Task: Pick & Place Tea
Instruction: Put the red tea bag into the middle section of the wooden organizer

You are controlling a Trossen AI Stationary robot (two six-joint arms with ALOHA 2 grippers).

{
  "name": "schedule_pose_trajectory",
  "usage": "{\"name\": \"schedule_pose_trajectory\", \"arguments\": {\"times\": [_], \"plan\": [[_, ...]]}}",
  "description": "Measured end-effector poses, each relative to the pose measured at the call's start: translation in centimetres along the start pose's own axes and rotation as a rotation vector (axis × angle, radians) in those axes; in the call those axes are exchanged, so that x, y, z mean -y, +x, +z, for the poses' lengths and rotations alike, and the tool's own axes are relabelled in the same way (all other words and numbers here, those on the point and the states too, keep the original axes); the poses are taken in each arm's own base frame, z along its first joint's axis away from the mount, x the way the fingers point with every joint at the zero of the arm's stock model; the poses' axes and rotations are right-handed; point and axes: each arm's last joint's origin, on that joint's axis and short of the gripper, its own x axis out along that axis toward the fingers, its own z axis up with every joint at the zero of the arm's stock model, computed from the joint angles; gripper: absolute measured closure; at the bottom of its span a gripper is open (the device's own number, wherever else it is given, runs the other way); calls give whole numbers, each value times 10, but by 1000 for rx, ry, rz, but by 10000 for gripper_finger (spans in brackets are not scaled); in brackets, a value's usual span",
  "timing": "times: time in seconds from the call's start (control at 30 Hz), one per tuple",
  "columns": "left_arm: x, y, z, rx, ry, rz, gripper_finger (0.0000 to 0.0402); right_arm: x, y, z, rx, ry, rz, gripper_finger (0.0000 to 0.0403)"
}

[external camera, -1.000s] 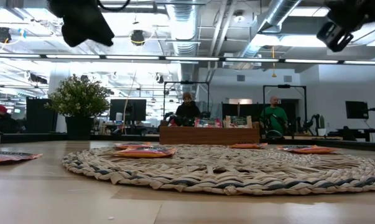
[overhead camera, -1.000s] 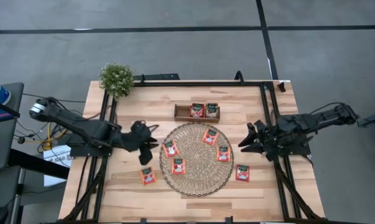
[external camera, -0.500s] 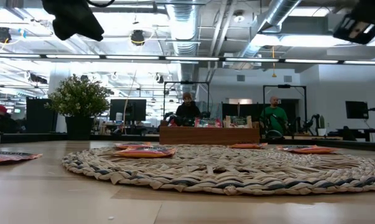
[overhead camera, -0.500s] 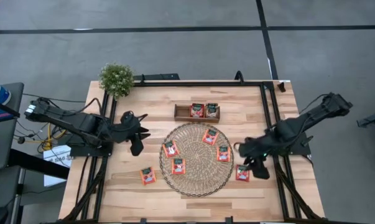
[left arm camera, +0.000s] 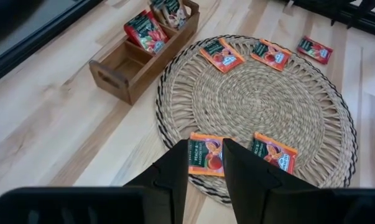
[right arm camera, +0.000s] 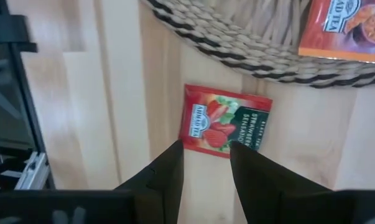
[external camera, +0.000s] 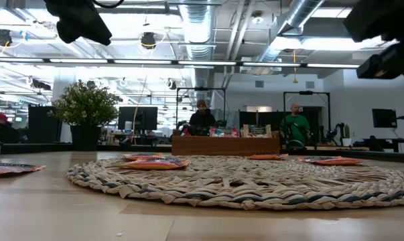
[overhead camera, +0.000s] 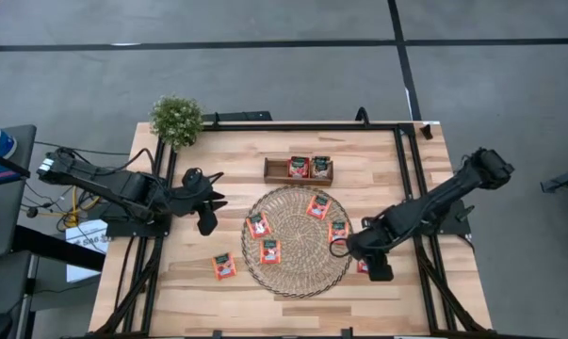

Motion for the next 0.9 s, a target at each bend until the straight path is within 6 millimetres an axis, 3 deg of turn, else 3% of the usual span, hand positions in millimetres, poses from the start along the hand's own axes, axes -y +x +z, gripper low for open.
{"name": "schedule_pose_trajectory", "arguments": {"times": [0.43,0.9], "plan": [[-1,0,-1,-8,6,8,312,20,30,-9,-18,79,-19,197],[-1,0,-1,-9,8,15,312,39,53,-19,0,194,-68,221]]}}
